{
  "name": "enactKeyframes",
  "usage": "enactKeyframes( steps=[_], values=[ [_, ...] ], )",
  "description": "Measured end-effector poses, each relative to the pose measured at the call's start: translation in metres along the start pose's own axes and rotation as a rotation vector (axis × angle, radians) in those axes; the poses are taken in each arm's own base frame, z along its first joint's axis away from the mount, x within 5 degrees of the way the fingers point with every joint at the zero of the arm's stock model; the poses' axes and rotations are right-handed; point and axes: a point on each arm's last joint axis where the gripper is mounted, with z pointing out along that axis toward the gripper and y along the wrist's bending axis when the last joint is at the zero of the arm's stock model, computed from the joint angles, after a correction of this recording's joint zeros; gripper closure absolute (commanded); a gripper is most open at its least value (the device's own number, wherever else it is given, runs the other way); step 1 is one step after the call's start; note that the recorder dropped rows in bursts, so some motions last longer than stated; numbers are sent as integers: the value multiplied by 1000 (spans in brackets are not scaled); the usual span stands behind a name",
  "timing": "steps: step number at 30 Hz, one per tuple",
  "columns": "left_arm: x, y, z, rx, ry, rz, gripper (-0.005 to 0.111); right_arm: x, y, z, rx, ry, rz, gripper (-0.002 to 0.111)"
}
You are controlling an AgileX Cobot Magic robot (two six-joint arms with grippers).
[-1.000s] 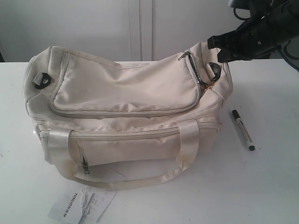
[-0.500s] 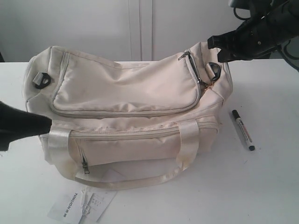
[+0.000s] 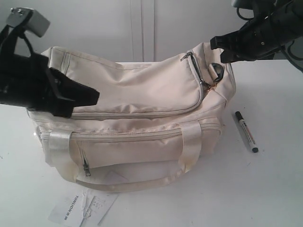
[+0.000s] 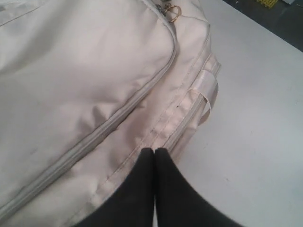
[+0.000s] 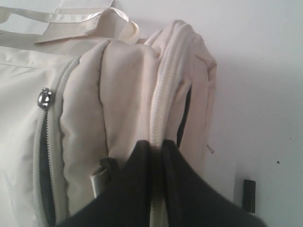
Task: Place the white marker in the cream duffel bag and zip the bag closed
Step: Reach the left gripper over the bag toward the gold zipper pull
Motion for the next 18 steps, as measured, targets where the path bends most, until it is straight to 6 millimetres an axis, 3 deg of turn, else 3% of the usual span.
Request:
enactKeyframes(
  steps=[18],
  values=[
    [-53, -27, 92, -2, -70, 212, 107, 0, 0, 0, 1, -2, 0, 108]
  ],
)
